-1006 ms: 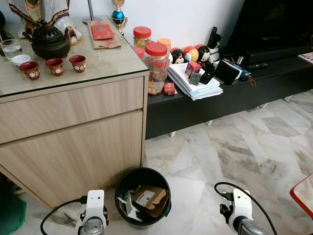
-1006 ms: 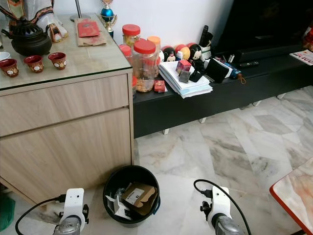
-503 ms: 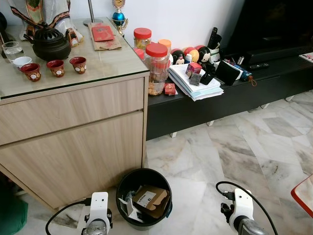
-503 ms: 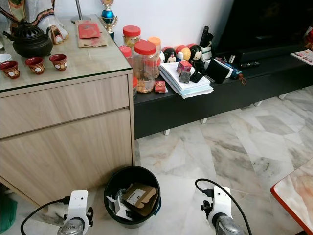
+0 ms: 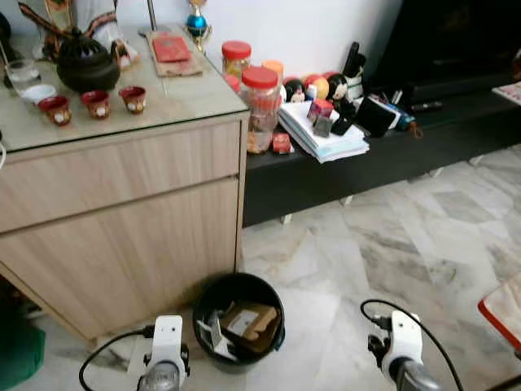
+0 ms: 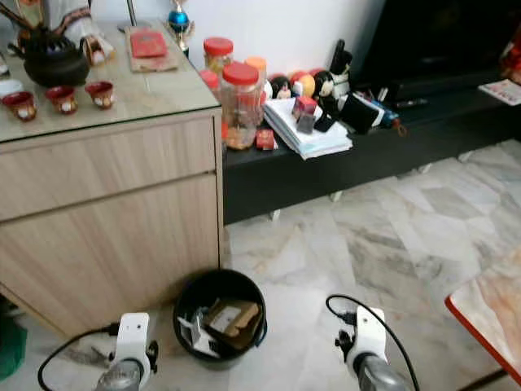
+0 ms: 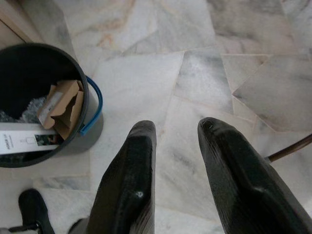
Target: Picking trash to rubbish bin
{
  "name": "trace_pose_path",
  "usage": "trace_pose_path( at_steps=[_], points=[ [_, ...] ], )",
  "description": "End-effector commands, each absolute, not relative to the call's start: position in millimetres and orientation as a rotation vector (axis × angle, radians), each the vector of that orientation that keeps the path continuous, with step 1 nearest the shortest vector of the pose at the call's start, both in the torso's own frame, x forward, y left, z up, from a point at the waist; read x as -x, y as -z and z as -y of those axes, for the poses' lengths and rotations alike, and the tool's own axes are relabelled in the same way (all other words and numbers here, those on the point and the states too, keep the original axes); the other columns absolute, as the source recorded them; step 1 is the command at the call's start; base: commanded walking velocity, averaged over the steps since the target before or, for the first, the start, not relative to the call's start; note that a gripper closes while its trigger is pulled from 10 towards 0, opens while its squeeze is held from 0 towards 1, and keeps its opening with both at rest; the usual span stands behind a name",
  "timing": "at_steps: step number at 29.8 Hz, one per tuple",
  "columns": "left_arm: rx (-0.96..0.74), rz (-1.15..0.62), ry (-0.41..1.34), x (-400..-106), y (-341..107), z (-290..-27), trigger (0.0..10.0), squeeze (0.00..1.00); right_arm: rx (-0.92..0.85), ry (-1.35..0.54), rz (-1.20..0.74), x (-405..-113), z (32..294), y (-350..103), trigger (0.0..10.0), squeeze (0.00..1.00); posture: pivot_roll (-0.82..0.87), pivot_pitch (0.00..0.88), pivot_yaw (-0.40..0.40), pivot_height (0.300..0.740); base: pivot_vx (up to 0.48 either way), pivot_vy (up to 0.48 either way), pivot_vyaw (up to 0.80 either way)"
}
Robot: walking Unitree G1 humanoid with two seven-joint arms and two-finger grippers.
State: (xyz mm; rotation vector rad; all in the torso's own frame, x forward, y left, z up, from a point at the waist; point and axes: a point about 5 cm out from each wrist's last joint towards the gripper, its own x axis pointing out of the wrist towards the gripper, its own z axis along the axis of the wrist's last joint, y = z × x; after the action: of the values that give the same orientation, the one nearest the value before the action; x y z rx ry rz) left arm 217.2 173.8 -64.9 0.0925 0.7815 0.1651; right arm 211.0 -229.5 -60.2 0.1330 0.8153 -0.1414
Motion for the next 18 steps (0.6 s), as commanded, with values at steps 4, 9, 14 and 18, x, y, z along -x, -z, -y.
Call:
trace_pose_path(
  at_steps=[4, 9, 14, 18],
  points=[
    [-0.087, -0.803, -0.147, -215.0, 67.2, -168.2, 10.0, 0.0, -0.14, 0.164, -0.808, -210.7, 233.8, 59.2, 10.0, 0.0, -0.15, 0.031, -0.094, 0.74, -0.27, 0.0, 0.0],
    [-0.086, -0.802, -0.146, -215.2, 67.1, -168.0, 10.0, 0.0, -0.139, 0.164, -0.804, -211.1, 234.0, 58.8, 10.0, 0.0, -0.15, 0.032, -0.095, 0.74, -0.272, 0.0, 0.0],
    [-0.085, -0.8, -0.147, -215.6, 66.8, -168.4, 10.0, 0.0, -0.137, 0.164, -0.805, -210.7, 234.1, 59.0, 10.0, 0.0, -0.15, 0.033, -0.094, 0.74, -0.274, 0.0, 0.0],
    [-0.087, -0.8, -0.147, -215.8, 66.6, -168.7, 10.0, 0.0, -0.138, 0.166, -0.805, -210.5, 233.9, 59.2, 10.0, 0.0, -0.15, 0.033, -0.092, 0.74, -0.273, 0.0, 0.0]
  ],
)
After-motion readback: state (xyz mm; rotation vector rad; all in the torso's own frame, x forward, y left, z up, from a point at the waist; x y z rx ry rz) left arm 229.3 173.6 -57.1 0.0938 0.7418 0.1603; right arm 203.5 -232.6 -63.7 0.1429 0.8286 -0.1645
